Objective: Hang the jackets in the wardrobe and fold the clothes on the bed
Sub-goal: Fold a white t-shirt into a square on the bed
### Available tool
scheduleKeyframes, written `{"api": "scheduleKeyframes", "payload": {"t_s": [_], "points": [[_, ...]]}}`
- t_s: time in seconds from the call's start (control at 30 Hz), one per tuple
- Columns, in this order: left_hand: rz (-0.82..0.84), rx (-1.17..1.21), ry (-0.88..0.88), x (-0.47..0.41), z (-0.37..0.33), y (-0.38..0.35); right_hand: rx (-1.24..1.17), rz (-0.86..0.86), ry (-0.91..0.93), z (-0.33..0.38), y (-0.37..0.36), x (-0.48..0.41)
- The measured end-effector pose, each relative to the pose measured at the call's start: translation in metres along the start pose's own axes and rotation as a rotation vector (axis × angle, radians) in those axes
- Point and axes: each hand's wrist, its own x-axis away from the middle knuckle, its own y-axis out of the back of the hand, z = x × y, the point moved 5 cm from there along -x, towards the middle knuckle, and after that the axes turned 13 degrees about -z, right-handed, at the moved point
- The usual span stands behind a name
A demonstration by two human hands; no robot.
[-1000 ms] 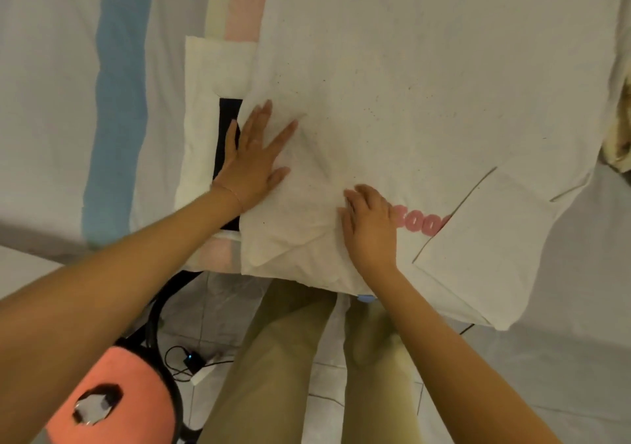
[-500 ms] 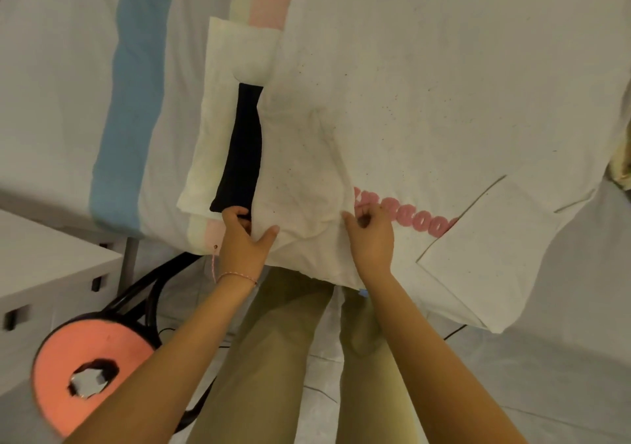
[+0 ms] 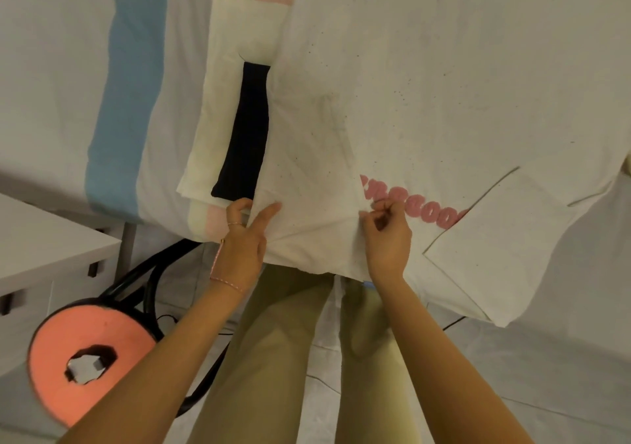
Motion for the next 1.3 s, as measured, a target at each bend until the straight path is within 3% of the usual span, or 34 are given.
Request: {"api": "scheduleKeyframes", "payload": {"t_s": [0.1,0.2,0.3,0.37,0.47,0.6,0.7,0.8,0.9,1.07,1.2,1.3], "points": [[-0.056,0.036,0.047,-0.002,0.001,0.000,0.040,-0.129,0.083,-0.009,0.024,0.003],[-0.166,0.165,0.332,0.002,-0.001,-0.006,0.109,-0.387,0.127,-0.033,0.062,-0.004],[-0.189,0.184,0.459,0.012,-0.012,-0.016,0.306,-0.652,-0.189,-0.086,0.103,-0.005],[-0.196,0.157,0.472,0.014,-0.017,-0.019,0.426,-0.699,-0.441,-0.113,0.128,-0.001],[-0.173,0.171,0.477,0.011,-0.020,-0.020,0.467,-0.552,-0.488,-0.131,0.150,-0.007],[-0.073,0.155,0.436,0.008,-0.020,-0.015,0.211,-0.424,-0.566,-0.138,0.166,-0.006],[-0.002,0.211,0.367,0.005,-0.033,-0.001,0.358,-0.276,-0.487,-0.126,0.177,-0.004],[0.082,0.284,0.357,-0.004,-0.053,0.018,0.360,-0.234,-0.400,-0.099,0.191,-0.008],[0.282,0.222,0.320,-0.018,-0.070,0.027,0.452,-0.189,-0.278,-0.071,0.201,-0.017],[0.712,-0.135,0.077,-0.017,-0.084,0.041,0.777,0.156,-0.077,-0.034,0.216,-0.015],[0.659,-0.247,-0.026,-0.019,-0.091,0.063,0.983,0.571,-0.031,-0.028,0.217,-0.017],[0.533,-0.284,-0.111,-0.027,-0.101,0.086,0.789,0.619,0.003,-0.004,0.229,-0.026]]}}
